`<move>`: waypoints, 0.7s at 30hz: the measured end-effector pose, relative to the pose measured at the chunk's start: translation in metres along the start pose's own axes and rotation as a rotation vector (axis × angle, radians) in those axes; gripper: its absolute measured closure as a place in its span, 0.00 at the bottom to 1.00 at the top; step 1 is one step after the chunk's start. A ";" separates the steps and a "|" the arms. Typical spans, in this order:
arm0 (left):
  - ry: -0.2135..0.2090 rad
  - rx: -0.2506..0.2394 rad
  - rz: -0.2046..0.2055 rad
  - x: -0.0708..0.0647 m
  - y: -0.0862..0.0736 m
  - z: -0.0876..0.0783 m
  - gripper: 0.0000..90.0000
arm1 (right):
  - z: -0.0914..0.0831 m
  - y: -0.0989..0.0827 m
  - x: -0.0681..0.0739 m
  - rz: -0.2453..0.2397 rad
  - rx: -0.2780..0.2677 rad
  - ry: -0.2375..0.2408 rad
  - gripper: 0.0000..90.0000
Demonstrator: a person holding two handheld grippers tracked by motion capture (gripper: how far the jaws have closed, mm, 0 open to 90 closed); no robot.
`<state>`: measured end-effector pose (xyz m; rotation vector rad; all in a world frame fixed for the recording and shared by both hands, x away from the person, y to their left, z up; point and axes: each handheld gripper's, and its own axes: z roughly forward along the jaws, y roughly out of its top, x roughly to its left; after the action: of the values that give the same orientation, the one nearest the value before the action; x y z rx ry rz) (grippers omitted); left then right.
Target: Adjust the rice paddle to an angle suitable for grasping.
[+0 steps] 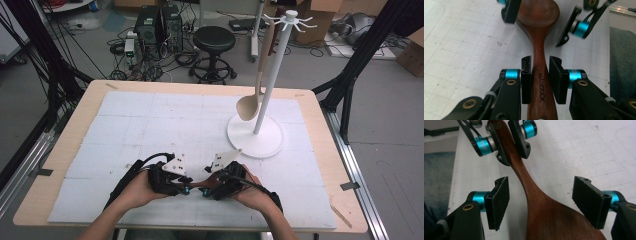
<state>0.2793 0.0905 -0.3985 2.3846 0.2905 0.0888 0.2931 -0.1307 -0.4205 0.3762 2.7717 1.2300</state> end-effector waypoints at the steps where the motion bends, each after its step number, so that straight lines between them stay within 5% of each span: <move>1: -0.001 0.002 0.002 0.000 0.001 0.000 0.81 | 0.002 0.000 0.000 -0.004 0.009 0.008 0.36; 12: -0.012 -0.003 0.021 -0.002 0.008 0.000 0.81 | 0.013 -0.001 0.002 -0.066 0.080 0.028 0.56; 21: -0.024 -0.018 0.012 -0.001 0.008 -0.002 0.81 | 0.010 0.001 0.006 -0.117 0.061 0.060 0.74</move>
<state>0.2797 0.0860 -0.3915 2.3681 0.2629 0.0679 0.2895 -0.1214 -0.4264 0.1810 2.8413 1.1514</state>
